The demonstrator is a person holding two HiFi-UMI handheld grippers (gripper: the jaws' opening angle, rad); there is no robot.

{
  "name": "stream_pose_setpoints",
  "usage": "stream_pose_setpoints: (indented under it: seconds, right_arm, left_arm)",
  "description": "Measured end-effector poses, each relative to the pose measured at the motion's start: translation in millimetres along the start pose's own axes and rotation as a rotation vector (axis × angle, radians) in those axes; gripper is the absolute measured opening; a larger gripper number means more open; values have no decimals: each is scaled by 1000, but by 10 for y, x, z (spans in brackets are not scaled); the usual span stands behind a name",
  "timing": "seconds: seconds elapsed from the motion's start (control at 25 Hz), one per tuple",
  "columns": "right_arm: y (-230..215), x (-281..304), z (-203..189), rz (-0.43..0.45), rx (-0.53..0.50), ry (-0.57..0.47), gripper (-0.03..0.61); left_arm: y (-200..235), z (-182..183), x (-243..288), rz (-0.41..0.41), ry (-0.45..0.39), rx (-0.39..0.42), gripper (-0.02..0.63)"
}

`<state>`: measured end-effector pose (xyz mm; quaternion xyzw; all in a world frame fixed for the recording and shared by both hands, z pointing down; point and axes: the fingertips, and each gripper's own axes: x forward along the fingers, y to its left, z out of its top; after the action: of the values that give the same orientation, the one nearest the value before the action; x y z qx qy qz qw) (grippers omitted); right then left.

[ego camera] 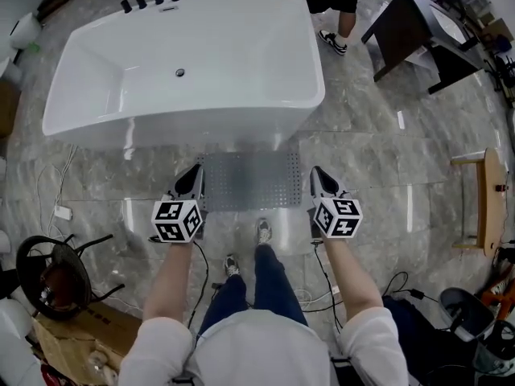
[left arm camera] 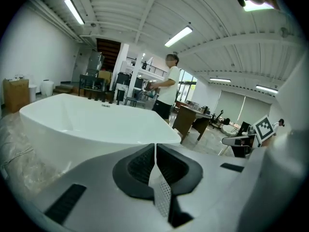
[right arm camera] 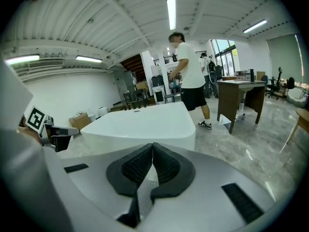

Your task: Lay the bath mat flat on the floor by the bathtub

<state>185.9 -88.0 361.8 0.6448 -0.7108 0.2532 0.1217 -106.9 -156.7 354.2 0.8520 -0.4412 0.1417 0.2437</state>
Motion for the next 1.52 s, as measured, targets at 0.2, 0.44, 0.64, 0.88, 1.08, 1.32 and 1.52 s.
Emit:
stream_pose_setpoints:
  seconds: [0.2, 0.44, 0.64, 0.88, 1.08, 1.32, 1.52]
  right_arm:
    - [198, -264, 173, 6, -1, -56, 31]
    - [415, -635, 297, 0, -27, -117, 31]
    - [620, -946, 420, -11, -61, -174, 31]
    - [965, -1367, 583, -16, -105, -243, 31]
    - [1115, -1588, 754, -9, -117, -288, 31]
    - [1200, -1852, 917, 8, -118, -314, 31]
    - [1288, -2078, 1065, 29, -138, -349, 31]
  left_arm:
    - [-127, 190, -304, -14, -41, 54, 40]
    - [-244, 365, -673, -35, -92, 108, 40]
    - [-340, 462, -1026, -51, -148, 108, 40]
    - [-447, 508, -1495, -84, -166, 124, 40]
    - [-507, 682, -1754, -84, -202, 159, 40]
    - [-692, 875, -1976, -66, -244, 193, 40]
    - [-981, 938, -2132, -100, -274, 209, 40]
